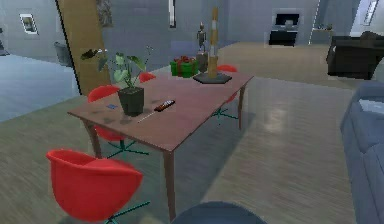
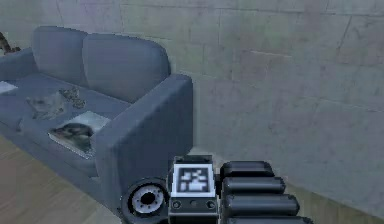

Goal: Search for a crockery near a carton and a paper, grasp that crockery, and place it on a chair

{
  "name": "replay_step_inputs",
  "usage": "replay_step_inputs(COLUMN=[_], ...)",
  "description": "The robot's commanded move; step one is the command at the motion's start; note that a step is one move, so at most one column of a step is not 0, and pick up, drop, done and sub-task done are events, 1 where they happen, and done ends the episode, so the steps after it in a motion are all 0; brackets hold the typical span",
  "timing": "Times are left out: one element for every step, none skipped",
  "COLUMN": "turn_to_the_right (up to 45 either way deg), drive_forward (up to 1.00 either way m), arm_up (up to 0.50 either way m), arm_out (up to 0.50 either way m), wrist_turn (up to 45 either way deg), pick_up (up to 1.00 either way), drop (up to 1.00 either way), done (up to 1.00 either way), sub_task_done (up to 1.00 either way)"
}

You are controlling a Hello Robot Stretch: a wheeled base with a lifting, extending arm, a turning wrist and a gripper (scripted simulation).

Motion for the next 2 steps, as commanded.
replay_step_inputs(turn_to_the_right=[-6.0,0.0], drive_forward=[0.00,0.20], arm_up=[0.00,0.00], arm_out=[0.00,0.00], wrist_turn=[0.0,0.0], pick_up=[0.00,0.00], drop=[0.00,0.00], done=[0.00,0.00], sub_task_done=[0.00,0.00])
